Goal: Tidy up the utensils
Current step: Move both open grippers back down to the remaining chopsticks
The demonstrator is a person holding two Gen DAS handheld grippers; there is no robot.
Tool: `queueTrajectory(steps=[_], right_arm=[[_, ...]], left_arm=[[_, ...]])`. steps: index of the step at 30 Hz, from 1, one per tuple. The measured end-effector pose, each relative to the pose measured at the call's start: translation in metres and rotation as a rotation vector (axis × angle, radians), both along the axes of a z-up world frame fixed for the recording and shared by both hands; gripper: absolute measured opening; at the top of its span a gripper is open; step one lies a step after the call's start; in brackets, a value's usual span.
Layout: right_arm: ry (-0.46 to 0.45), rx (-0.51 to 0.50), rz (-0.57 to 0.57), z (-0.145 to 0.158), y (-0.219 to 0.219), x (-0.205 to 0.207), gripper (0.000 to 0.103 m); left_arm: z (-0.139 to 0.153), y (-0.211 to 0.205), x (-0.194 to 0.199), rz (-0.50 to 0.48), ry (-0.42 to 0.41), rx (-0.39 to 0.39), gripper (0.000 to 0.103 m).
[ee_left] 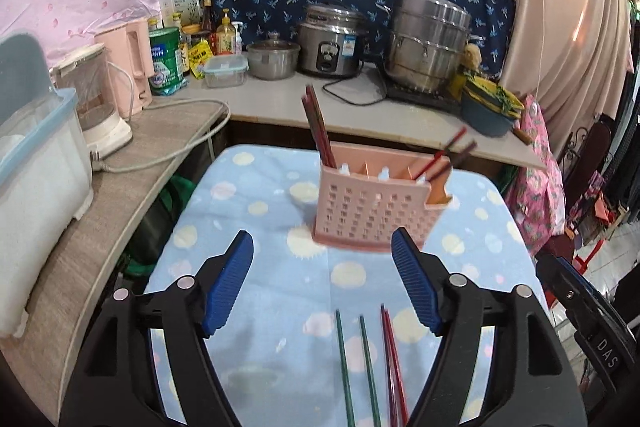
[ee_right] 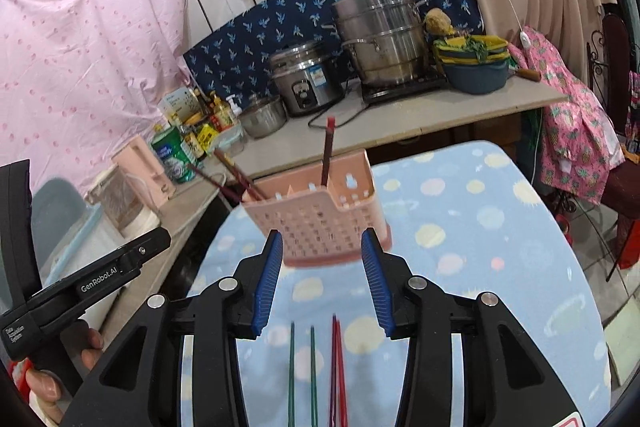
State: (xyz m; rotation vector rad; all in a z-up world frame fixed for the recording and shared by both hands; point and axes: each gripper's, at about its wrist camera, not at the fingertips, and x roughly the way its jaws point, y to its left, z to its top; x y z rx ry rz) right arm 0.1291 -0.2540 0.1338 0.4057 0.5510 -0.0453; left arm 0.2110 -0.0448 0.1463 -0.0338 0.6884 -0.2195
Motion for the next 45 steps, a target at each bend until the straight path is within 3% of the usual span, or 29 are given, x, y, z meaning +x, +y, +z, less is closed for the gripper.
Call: queueTrajectory(steps=[11, 26, 35, 45], right_arm=[[0.133, -0.056, 0.054, -0.058, 0.025, -0.055, 0.040], [0.285, -0.087, 0.107, -0.128, 0.048, -0.100, 0.040], [0.332, -0.112, 0.152, -0.153, 0.065, -0.108, 0.039], [0.358, -0.123, 0.178, -0.164, 0.074, -0.110, 0.022]], left_arm=[[-0.061, 0.006, -0.052, -0.013, 0.107, 0.022, 0.068], [-0.143, 0.017, -0.099, -0.016, 0.266, 0.056, 0.068], [-0.159, 0.018, -0.116, -0.033, 0.282, 0.075, 0.068], [-0.167, 0.013, -0.125, -0.057, 0.295, 0.088, 0.068]])
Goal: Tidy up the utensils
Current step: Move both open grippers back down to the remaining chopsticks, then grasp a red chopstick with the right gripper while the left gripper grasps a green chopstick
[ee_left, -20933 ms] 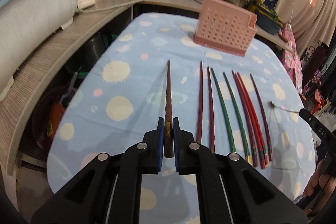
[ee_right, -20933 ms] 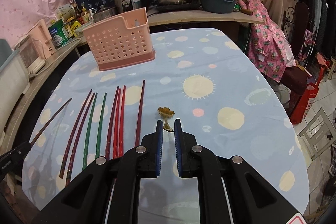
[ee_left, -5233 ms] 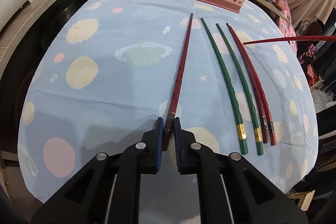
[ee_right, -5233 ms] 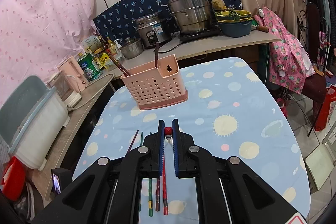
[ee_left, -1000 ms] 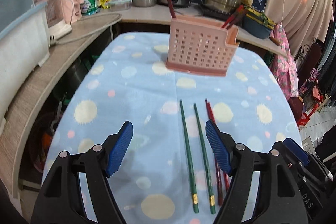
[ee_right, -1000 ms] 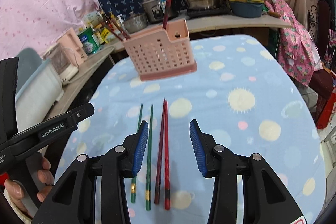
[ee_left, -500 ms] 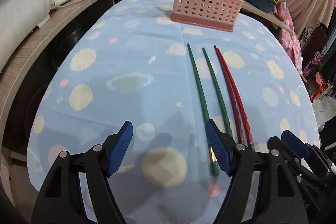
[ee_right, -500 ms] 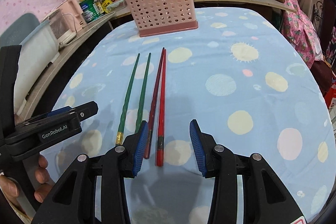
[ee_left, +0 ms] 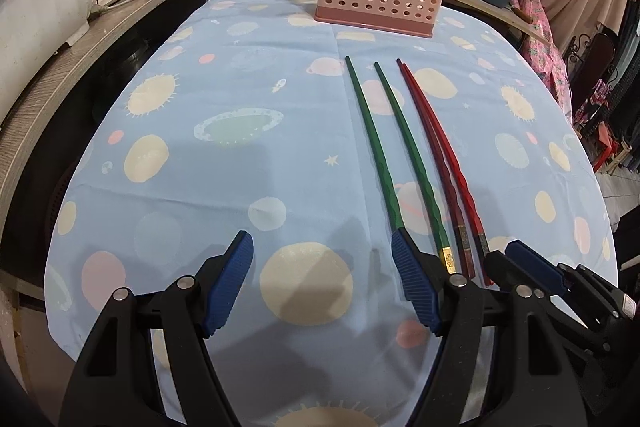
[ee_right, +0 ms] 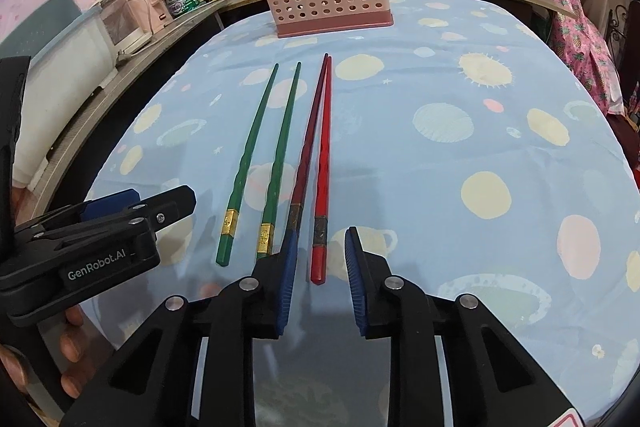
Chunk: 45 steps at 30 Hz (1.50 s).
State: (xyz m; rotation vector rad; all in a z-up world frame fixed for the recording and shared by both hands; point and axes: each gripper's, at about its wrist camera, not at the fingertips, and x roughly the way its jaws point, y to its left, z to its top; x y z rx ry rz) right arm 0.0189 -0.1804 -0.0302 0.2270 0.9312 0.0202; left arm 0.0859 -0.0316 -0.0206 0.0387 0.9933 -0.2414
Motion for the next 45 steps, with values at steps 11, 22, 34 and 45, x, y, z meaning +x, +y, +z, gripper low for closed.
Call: queueTrajectory(steps=[11, 22, 34, 45], right_arm=[[0.021, 0.000, -0.018, -0.009, -0.006, -0.002, 0.007], [0.020, 0.012, -0.041, -0.010, -0.012, -0.004, 0.007], [0.018, 0.023, -0.042, -0.011, -0.014, -0.005, 0.007], [0.020, 0.025, -0.043, -0.010, -0.014, -0.005, 0.007]], left_arm=[[-0.002, -0.009, -0.004, -0.031, 0.008, 0.003, 0.068], [-0.011, -0.024, -0.006, -0.072, 0.031, 0.019, 0.068], [-0.021, -0.029, -0.003, -0.068, 0.033, 0.067, 0.058], [-0.018, -0.025, -0.003, -0.085, 0.039, 0.055, 0.007]])
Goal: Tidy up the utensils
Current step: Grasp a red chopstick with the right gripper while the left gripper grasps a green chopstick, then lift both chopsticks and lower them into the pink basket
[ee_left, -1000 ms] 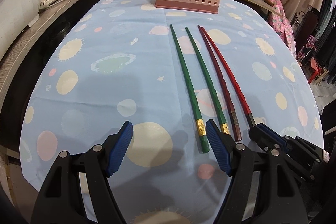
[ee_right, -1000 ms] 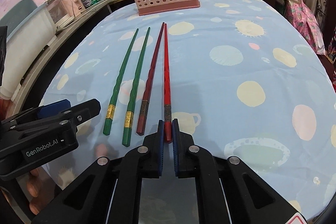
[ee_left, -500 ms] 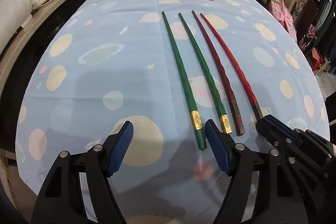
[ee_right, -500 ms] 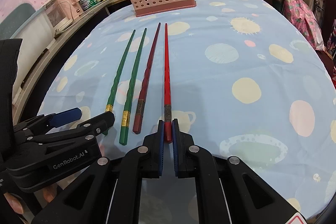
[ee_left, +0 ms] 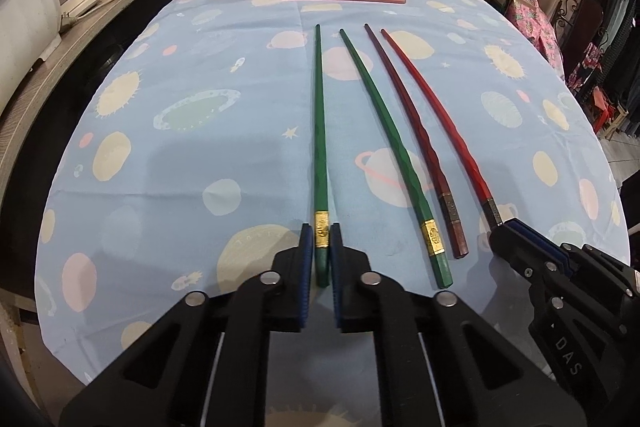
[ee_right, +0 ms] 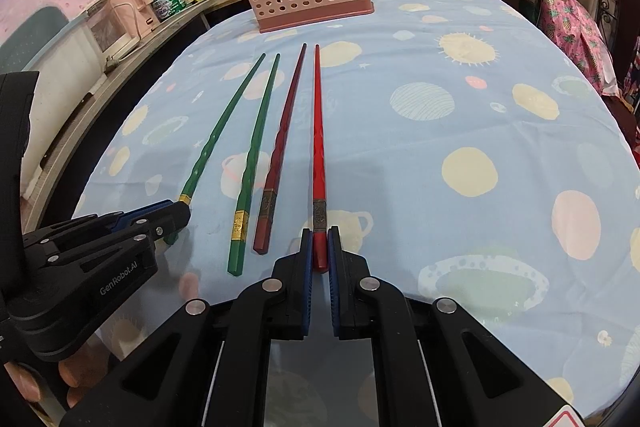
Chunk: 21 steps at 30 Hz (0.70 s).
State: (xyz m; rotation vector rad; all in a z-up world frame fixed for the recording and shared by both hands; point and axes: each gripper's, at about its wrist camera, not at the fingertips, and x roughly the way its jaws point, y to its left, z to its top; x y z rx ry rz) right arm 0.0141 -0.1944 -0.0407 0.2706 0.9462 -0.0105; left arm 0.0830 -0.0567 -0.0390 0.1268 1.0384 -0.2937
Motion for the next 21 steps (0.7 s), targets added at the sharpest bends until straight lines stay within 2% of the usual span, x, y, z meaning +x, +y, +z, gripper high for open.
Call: queueTrajectory(steps=[10, 16, 21], right_arm=[[-0.027, 0.016, -0.011, 0.014, -0.004, -0.008, 0.007], [-0.083, 0.031, -0.030, 0.041, -0.014, -0.013, 0.007], [-0.164, 0.047, -0.053, 0.073, -0.024, -0.013, 0.007]], left_arm=[[0.010, 0.005, -0.003, 0.004, 0.011, -0.019, 0.007], [0.038, 0.019, -0.002, 0.027, -0.014, -0.069, 0.007], [0.068, 0.031, 0.003, 0.050, -0.055, -0.115, 0.007]])
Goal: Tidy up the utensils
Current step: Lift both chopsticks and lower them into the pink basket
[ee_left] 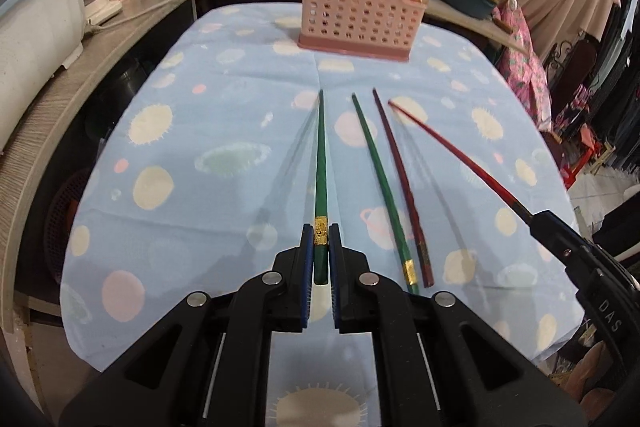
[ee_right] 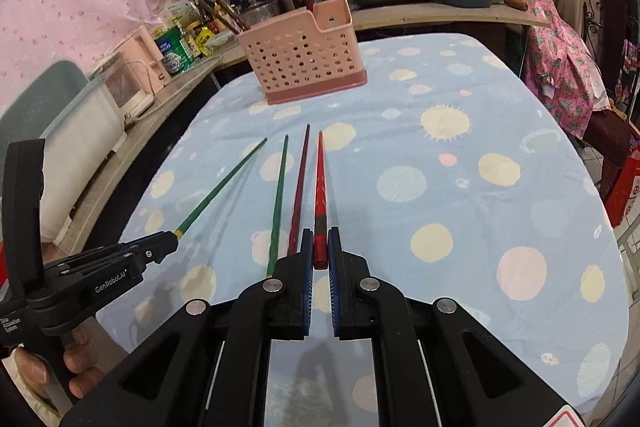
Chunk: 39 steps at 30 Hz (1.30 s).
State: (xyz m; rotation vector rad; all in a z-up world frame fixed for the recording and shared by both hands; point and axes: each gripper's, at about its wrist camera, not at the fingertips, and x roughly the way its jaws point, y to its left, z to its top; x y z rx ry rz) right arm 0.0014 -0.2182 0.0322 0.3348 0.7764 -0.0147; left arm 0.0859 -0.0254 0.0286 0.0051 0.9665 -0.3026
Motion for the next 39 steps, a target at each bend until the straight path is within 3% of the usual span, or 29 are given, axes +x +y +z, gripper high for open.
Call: queueTrajectory(steps=[13, 21, 29, 39], right_arm=[[-0.213, 0.010, -0.061, 0.090, -0.033, 0.015, 0.007], [-0.282, 0.001, -0.087, 0.121, -0.050, 0.036, 0.007], [-0.334, 0.008, -0.087, 0.143, -0.059, 0.071, 0.007], [-0.463, 0.073, -0.100, 0.198, -0.075, 0.137, 0.007]], left_arm=[[0.084, 0.027, 0.023, 0.063, -0.144, -0.105, 0.007], [0.114, 0.026, 0.054, 0.074, -0.202, -0.115, 0.007], [0.149, 0.015, 0.092, 0.070, -0.252, -0.150, 0.007], [0.227, -0.005, 0.145, 0.082, -0.424, -0.215, 0.007]])
